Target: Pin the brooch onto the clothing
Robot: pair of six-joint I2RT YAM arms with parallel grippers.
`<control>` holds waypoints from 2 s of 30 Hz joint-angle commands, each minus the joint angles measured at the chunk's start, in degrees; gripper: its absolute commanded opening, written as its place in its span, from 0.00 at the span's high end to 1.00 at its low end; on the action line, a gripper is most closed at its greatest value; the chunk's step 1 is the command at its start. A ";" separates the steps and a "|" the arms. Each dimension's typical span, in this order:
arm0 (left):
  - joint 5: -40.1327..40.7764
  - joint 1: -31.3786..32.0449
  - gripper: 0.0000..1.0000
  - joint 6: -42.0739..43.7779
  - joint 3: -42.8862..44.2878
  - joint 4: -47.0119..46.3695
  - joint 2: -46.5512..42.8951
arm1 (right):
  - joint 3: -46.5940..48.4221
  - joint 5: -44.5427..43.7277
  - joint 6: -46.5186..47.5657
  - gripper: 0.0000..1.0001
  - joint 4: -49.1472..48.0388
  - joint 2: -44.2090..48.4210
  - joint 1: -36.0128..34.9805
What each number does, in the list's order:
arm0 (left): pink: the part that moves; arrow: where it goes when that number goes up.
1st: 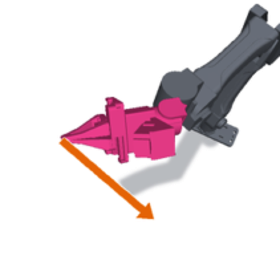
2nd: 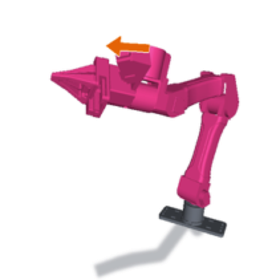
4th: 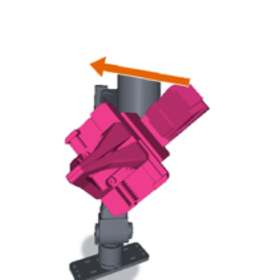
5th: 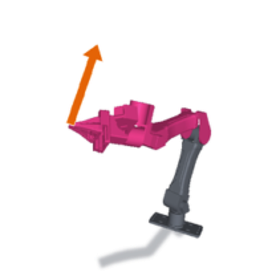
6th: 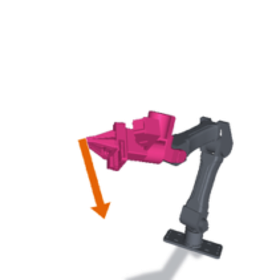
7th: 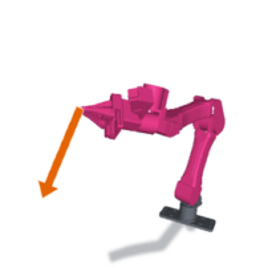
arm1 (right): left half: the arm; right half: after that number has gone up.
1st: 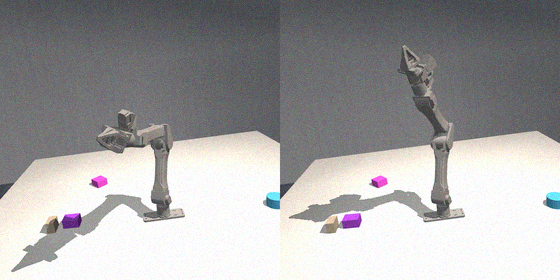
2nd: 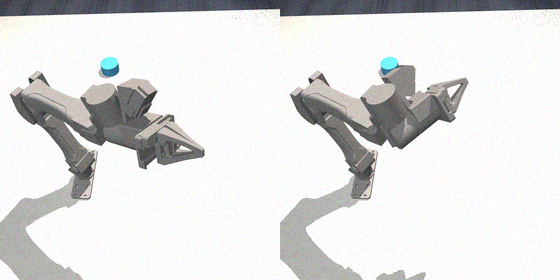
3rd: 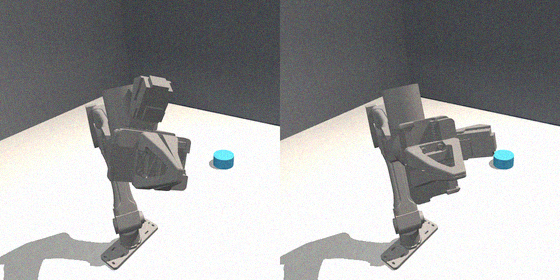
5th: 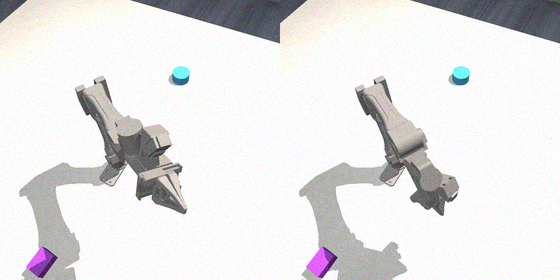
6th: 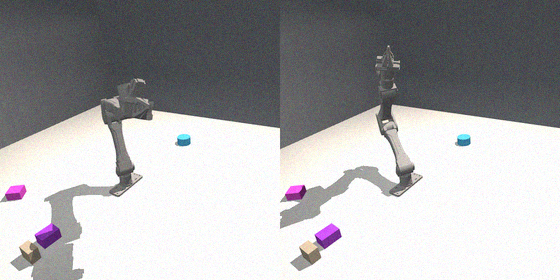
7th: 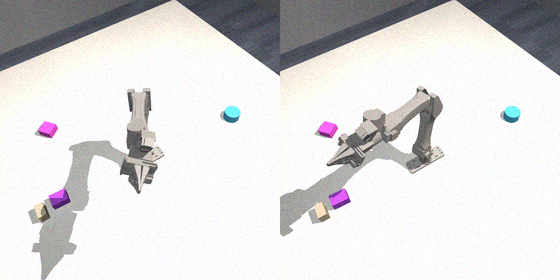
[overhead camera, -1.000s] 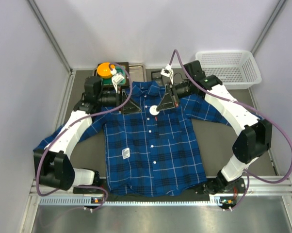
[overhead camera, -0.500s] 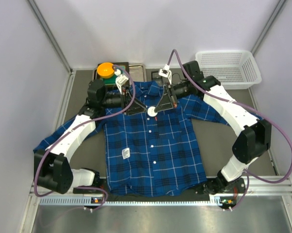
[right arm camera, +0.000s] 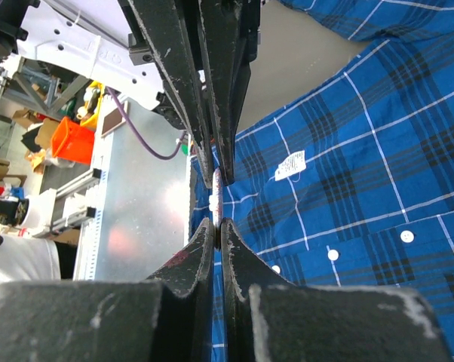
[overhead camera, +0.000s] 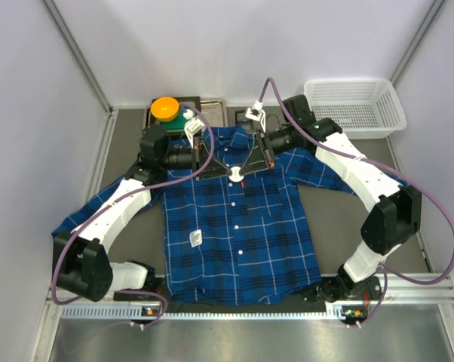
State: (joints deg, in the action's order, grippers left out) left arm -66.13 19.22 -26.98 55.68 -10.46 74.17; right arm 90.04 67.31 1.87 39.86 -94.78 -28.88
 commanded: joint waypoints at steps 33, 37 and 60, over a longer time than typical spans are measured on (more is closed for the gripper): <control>6.54 0.29 1.00 -8.61 -2.68 -8.88 0.27 | 4.00 -11.94 -5.99 0.47 -3.12 0.83 -2.23; 6.63 0.38 1.00 -8.52 -2.86 -8.88 0.45 | 4.00 -12.11 -7.14 0.47 -3.56 0.39 -2.32; 5.48 0.11 1.00 -8.17 -2.77 -8.35 0.89 | 4.00 -18.88 1.10 0.79 0.65 -0.05 -2.49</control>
State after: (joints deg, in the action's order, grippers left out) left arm -57.28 19.18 -35.42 52.82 -16.29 75.42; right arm 91.92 50.19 -3.79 38.15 -95.44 -31.14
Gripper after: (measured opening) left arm 0.015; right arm 0.224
